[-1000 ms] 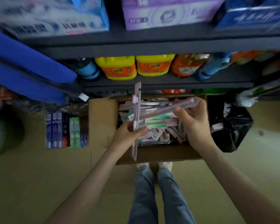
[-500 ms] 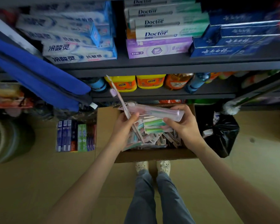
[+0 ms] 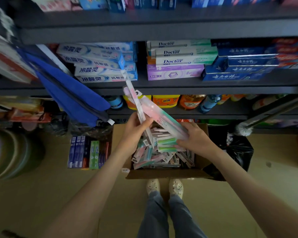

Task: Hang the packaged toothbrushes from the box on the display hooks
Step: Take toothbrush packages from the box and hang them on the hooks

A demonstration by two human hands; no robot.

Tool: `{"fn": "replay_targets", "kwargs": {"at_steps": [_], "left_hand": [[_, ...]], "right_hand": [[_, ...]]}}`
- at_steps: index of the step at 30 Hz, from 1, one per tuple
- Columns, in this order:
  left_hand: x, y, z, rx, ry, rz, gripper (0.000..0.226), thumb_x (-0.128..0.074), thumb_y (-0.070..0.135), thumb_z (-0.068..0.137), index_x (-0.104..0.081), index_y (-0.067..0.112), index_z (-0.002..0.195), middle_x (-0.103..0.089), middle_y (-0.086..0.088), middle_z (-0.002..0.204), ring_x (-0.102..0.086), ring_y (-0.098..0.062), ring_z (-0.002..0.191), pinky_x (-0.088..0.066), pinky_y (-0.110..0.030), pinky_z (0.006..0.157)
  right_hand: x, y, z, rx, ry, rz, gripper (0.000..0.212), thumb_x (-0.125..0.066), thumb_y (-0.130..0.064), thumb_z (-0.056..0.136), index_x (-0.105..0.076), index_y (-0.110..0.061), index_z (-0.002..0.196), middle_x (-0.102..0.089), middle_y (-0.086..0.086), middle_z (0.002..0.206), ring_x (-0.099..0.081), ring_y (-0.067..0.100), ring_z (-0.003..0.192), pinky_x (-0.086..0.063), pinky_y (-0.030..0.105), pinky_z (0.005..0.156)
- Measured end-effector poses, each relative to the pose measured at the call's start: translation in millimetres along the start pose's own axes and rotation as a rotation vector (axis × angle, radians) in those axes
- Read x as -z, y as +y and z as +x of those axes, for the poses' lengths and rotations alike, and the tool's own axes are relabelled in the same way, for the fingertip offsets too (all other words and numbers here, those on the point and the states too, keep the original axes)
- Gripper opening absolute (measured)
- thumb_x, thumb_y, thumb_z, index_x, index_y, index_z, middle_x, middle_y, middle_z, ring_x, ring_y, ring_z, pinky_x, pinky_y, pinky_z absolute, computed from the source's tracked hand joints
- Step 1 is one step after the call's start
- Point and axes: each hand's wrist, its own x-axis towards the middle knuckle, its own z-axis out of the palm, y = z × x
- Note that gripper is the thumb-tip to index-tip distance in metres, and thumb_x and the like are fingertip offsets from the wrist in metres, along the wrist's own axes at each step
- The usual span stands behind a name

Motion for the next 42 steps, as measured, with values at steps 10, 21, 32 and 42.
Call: {"fn": "replay_targets", "kwargs": {"at_steps": [10, 21, 32, 42], "left_hand": [[-5, 119, -34, -0.304, -0.156, 0.127, 0.037, -0.076, 0.027, 0.079, -0.054, 0.029, 0.109, -0.066, 0.008, 0.101, -0.064, -0.005, 0.096, -0.051, -0.027, 0.08], [-23, 231, -63, -0.634, -0.014, 0.422, 0.038, -0.074, 0.034, 0.082, -0.051, 0.024, 0.11, -0.064, 0.01, 0.101, -0.061, -0.002, 0.09, -0.044, -0.017, 0.077], [-97, 294, -80, -0.885, 0.344, 0.998, 0.065, -0.069, 0.054, 0.081, -0.036, 0.012, 0.117, -0.055, 0.001, 0.097, -0.058, -0.021, 0.079, -0.04, -0.03, 0.055], [-216, 338, -76, -0.907, 0.341, 0.926, 0.061, -0.057, 0.068, 0.08, -0.037, 0.015, 0.104, -0.056, 0.001, 0.086, -0.058, -0.018, 0.072, -0.045, -0.028, 0.051]], "right_hand": [[48, -101, -32, 0.282, 0.286, -0.238, 0.08, -0.064, -0.008, 0.078, -0.02, -0.005, 0.145, -0.035, 0.011, 0.136, -0.033, 0.027, 0.129, -0.032, 0.036, 0.106], [126, -172, -75, 0.354, 0.79, -0.004, 0.059, -0.07, -0.021, 0.085, -0.039, -0.004, 0.132, -0.046, 0.008, 0.123, -0.047, 0.023, 0.113, -0.037, 0.024, 0.085], [218, -168, -115, 0.429, 1.009, -0.065, 0.072, -0.07, -0.02, 0.085, -0.03, -0.011, 0.144, -0.046, 0.007, 0.127, -0.044, 0.014, 0.106, -0.036, 0.024, 0.081], [331, -123, -135, 0.499, 1.104, -0.149, 0.079, -0.068, -0.02, 0.086, -0.022, -0.012, 0.15, -0.042, 0.01, 0.138, -0.044, 0.024, 0.125, -0.036, 0.027, 0.097]]}}
